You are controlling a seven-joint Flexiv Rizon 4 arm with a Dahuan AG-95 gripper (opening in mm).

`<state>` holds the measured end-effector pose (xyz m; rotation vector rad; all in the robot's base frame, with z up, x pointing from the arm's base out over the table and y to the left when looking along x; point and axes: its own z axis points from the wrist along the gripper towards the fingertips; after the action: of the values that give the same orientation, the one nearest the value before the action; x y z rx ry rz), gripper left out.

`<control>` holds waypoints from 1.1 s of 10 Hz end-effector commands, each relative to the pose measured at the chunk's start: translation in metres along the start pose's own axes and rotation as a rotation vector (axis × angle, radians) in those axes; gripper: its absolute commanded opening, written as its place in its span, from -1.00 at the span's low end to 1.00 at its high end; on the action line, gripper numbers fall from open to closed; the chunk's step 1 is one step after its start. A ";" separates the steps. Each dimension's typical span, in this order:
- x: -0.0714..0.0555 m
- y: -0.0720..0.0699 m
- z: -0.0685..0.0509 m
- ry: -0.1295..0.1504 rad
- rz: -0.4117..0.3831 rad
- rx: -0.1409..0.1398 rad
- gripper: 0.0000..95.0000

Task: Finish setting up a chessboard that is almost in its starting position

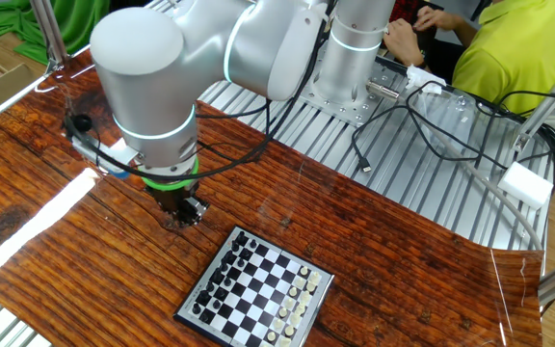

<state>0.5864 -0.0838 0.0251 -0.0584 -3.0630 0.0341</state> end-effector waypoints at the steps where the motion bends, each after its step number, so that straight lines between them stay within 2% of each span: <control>1: 0.001 0.000 0.000 0.001 -0.004 -0.001 -0.60; 7: -0.002 -0.009 0.008 -0.007 -0.023 -0.002 -0.60; 11: -0.002 -0.008 0.010 -0.005 -0.020 -0.003 -0.60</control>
<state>0.5869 -0.0922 0.0141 -0.0249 -3.0679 0.0263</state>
